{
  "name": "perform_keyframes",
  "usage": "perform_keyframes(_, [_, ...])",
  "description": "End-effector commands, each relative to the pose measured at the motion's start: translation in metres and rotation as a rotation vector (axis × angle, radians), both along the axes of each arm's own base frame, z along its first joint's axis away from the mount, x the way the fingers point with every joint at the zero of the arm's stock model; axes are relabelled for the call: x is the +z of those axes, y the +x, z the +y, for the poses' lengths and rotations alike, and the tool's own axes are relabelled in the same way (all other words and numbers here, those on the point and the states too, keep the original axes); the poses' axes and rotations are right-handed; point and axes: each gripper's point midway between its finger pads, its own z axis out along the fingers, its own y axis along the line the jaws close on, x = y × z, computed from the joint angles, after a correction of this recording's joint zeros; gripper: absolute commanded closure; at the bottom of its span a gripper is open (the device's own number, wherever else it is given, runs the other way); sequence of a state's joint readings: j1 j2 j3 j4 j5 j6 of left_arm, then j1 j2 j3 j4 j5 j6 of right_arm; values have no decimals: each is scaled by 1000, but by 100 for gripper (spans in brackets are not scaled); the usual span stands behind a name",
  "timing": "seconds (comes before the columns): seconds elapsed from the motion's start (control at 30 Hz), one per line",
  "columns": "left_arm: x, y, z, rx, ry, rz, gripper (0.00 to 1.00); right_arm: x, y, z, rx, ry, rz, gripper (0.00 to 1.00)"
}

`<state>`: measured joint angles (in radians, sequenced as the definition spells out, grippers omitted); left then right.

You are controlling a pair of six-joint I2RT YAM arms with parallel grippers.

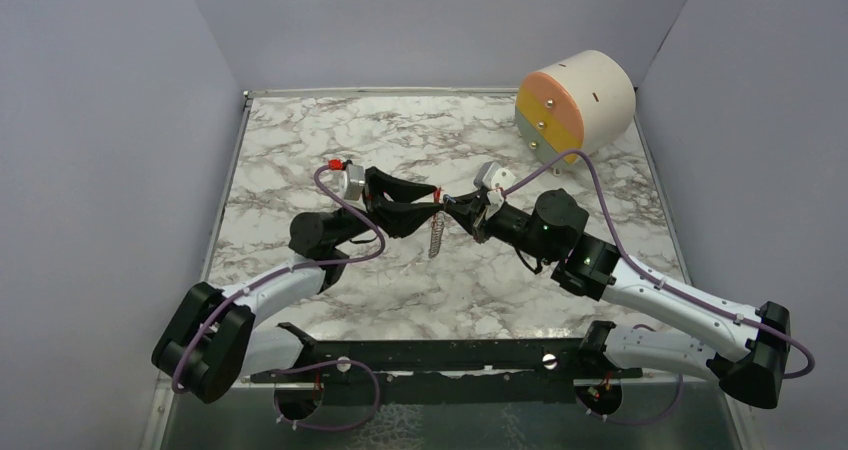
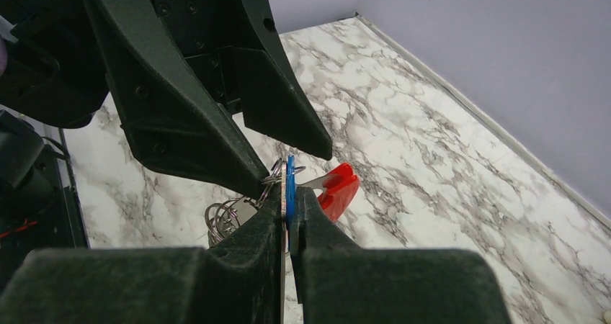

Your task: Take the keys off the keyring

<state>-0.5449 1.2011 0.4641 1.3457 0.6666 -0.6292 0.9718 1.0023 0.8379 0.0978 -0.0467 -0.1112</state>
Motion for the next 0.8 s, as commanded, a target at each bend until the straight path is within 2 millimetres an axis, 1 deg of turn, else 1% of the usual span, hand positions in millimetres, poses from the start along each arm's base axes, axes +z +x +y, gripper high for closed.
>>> perform_keyframes(0.0, [12, -14, -3, -78, -21, -51, 57, 28, 1, 1, 6, 66, -61, 99])
perform_keyframes(0.13, [12, -21, -5, -112, -26, -59, 66, 29, 3, 2, -6, 69, -65, 99])
perform_keyframes(0.27, [14, -25, -6, -129, -31, -67, 82, 31, 6, 2, -19, 65, -69, 99])
perform_keyframes(0.4, [11, -20, -5, -95, -27, -49, 92, 34, 7, 0, -27, 67, -73, 99])
perform_keyframes(0.57, [8, -10, 0, -3, 11, -49, 97, 36, 10, -5, -57, 55, -81, 99])
perform_keyframes(0.7, [13, -1, 13, 118, 28, -67, 99, 41, 11, -10, -73, 55, -88, 99])
perform_keyframes(0.77, [20, -1, 21, 173, 23, -82, 100, 42, 12, -11, -84, 57, -91, 99])
